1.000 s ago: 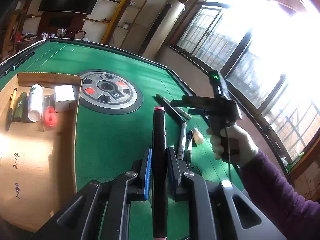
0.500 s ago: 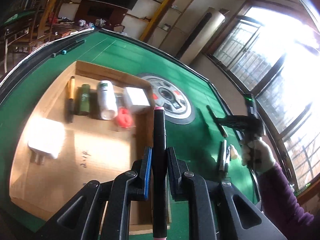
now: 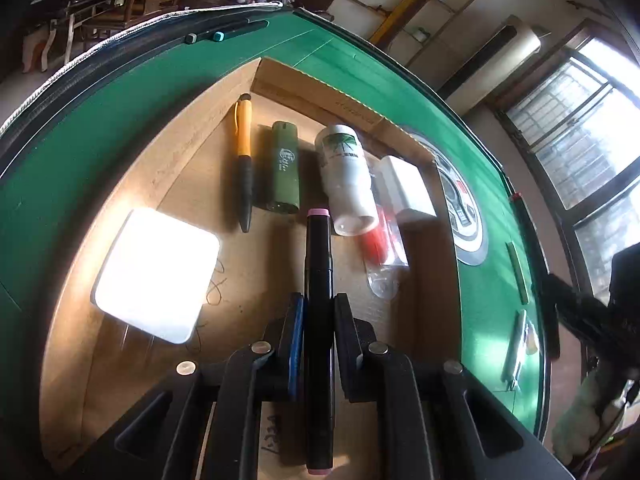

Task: Organize rigid objects
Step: 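Carry both black markers into the cardboard box and open both grippers, then withdraw both tools back toward the remaining markers on the felt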

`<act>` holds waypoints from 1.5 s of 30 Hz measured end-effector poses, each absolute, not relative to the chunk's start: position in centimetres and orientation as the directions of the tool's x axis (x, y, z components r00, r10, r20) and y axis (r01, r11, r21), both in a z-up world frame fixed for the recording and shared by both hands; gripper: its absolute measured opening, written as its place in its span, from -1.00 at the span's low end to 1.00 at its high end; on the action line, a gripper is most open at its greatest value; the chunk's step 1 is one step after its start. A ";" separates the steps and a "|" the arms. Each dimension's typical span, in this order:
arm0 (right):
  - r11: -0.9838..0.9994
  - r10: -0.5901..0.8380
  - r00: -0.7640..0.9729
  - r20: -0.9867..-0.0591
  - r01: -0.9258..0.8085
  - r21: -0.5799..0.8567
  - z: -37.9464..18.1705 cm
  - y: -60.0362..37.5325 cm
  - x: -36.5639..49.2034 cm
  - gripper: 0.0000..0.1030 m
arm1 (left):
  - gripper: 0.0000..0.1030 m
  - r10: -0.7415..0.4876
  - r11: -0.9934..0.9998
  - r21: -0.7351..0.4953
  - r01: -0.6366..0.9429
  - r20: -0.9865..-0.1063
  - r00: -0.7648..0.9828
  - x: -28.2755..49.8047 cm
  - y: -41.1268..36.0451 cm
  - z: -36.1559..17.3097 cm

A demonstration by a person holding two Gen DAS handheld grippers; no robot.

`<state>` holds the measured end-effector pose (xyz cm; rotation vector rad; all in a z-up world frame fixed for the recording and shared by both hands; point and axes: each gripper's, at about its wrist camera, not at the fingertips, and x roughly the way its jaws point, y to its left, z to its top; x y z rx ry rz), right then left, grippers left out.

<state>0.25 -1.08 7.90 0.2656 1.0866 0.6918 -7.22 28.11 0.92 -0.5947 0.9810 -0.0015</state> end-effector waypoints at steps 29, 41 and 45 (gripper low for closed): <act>0.814 0.433 0.171 -0.885 -0.497 0.302 1.3 18.0 -4.0 -0.68 | 0.02 -0.181 0.768 -0.576 -0.280 -0.615 0.768 -17.6 35.1 5.0; 0.863 0.444 0.529 -0.723 -0.470 0.186 8.7 6.1 -6.7 0.28 | 0.23 -0.173 0.805 -0.532 -0.264 -0.635 0.753 -16.8 33.0 5.2; 0.940 0.309 0.695 -0.649 -0.328 0.096 10.2 -1.2 -7.4 0.50 | 0.23 -0.198 0.822 -0.525 -0.220 -0.625 0.755 -16.8 31.2 5.9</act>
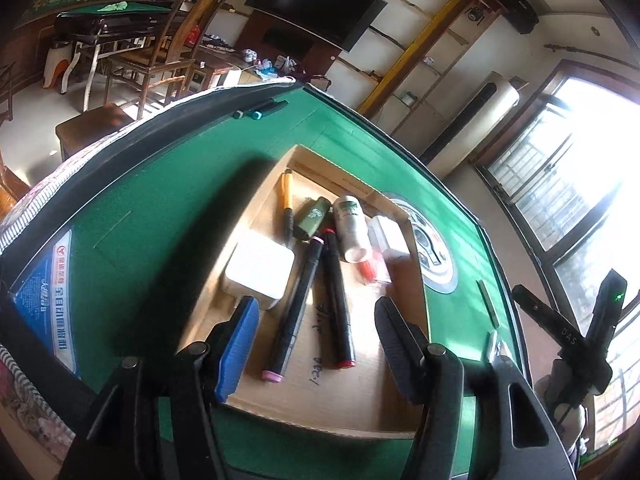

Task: Organize rigid objects
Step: 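Withdraw both tools back toward the remaining markers on the felt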

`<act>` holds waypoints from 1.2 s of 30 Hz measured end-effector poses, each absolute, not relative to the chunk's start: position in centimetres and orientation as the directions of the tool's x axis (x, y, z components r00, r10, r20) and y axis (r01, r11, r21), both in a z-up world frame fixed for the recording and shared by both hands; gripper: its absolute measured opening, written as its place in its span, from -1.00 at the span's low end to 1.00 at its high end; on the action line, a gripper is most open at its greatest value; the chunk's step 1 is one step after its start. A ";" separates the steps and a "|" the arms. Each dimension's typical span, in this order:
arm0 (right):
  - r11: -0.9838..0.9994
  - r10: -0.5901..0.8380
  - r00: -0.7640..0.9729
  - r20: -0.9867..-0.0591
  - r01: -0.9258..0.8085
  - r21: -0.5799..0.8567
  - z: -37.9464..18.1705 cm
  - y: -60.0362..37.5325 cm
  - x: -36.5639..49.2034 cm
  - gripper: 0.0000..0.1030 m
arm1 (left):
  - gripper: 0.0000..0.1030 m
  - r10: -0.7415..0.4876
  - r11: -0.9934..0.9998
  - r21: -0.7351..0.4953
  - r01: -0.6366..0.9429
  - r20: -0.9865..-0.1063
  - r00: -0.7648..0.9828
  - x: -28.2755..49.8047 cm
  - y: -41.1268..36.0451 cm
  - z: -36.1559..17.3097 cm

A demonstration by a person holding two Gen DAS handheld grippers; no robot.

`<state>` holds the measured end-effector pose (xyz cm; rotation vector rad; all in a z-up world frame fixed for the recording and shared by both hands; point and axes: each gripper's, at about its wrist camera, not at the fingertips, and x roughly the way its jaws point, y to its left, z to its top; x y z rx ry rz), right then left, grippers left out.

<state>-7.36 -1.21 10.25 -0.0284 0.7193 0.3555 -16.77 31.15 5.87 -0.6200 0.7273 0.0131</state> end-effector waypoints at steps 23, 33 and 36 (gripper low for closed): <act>0.999 -0.023 0.521 -0.853 -0.014 -0.035 3.3 -19.2 7.7 0.17 | 0.29 -0.390 0.915 -0.372 0.155 -0.724 0.569 -16.5 11.6 7.5; 0.994 0.077 0.390 -0.918 -0.106 0.038 2.3 -12.8 11.3 -0.76 | 0.29 -0.373 0.919 -0.378 0.115 -0.734 0.567 -16.1 12.2 7.1; 0.977 0.169 0.344 -0.924 -0.182 0.111 2.3 -10.1 8.4 -0.76 | 0.29 -0.392 0.911 -0.392 0.126 -0.732 0.557 -16.1 12.1 7.0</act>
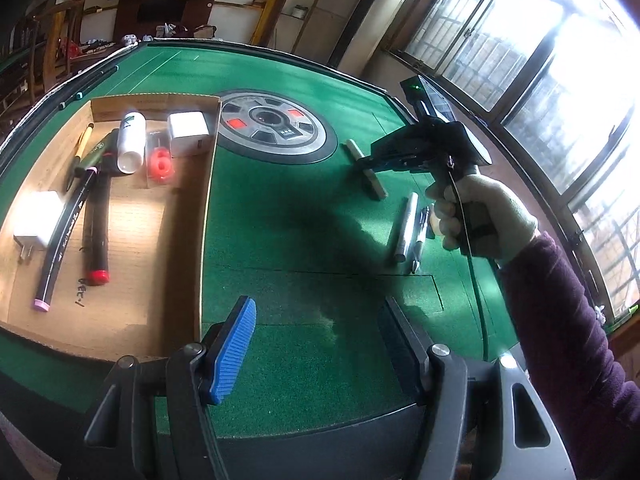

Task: Organize rigid objects
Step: 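Withdraw both tools back toward the remaining markers on the felt, then grasp the white marker with the left gripper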

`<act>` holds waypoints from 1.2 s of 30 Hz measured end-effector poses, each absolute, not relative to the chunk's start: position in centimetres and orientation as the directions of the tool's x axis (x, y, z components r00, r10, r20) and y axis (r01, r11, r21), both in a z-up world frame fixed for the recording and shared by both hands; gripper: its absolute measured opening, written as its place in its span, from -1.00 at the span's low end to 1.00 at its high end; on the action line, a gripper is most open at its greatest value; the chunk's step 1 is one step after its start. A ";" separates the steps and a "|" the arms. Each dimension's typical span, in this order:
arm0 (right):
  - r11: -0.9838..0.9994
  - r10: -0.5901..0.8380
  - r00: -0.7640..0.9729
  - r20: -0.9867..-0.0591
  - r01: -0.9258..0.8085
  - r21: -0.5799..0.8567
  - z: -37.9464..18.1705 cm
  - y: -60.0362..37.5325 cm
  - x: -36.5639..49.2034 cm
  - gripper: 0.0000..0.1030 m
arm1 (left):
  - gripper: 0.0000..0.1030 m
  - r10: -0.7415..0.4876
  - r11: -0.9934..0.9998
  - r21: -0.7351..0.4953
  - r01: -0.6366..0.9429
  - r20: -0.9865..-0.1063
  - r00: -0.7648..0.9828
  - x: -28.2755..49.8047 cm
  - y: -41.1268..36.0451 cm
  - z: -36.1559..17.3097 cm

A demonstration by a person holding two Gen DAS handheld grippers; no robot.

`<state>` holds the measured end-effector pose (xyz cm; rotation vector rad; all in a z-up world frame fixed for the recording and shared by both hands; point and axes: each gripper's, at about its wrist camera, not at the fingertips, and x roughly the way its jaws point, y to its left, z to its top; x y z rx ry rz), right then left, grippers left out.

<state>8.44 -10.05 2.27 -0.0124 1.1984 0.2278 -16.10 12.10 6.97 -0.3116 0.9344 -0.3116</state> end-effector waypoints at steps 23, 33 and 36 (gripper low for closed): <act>0.936 0.160 0.727 -0.668 0.103 0.337 3.6 -24.5 -6.3 0.26 | 0.29 -0.301 0.952 -0.282 0.118 -0.794 0.529 -6.5 4.5 4.9; 0.901 0.244 0.713 -0.657 0.085 0.426 3.8 -26.3 -5.1 0.26 | -0.57 -0.216 0.972 -0.128 0.196 -0.812 0.543 -3.1 0.1 1.8; 0.902 0.246 0.708 -0.662 0.083 0.425 3.7 -25.8 -4.6 0.26 | -0.73 -0.261 0.964 -0.192 0.182 -0.810 0.525 -3.2 1.6 1.7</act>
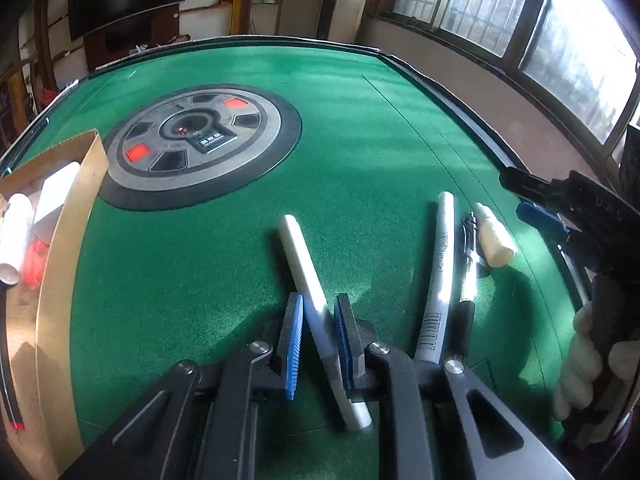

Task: Organize rigid objects
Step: 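Grasp the white marker with the left gripper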

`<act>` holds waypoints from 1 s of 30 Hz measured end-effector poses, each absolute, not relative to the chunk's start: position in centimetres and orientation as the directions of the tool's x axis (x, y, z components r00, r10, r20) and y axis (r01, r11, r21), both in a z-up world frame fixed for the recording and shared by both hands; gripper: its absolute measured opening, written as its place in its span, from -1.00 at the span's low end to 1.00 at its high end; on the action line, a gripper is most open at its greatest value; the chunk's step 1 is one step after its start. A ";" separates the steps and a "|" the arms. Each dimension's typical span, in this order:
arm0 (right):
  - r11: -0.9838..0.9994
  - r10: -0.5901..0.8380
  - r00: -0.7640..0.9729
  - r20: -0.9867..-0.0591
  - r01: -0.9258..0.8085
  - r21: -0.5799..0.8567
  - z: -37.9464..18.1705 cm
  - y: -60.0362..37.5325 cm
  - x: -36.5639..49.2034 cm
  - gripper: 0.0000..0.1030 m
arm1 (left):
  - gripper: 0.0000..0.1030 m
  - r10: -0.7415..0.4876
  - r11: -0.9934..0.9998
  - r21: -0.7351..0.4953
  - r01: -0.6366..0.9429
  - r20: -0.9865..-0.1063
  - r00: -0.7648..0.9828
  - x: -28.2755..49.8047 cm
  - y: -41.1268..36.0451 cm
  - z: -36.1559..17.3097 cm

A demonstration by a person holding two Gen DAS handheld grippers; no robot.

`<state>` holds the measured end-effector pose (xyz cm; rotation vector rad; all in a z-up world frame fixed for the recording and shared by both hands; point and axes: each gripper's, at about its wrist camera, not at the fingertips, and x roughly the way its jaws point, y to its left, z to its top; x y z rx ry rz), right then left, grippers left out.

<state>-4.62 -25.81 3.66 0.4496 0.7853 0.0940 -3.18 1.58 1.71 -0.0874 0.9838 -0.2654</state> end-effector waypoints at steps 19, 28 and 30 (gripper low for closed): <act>0.923 0.182 0.700 -0.691 0.120 0.365 2.8 -25.5 -3.5 0.26 | -0.78 -0.360 0.933 -0.302 0.196 -0.757 0.545 -4.2 4.1 1.9; 0.938 0.128 0.709 -0.694 0.140 0.316 2.7 -25.6 -3.5 0.26 | -0.77 -0.450 0.887 -0.402 0.225 -0.649 0.613 -8.8 7.3 5.5; 0.941 0.113 0.718 -0.687 0.145 0.307 2.9 -25.7 -3.7 0.26 | -0.77 -0.463 0.879 -0.415 0.233 -0.630 0.623 -9.9 8.1 6.0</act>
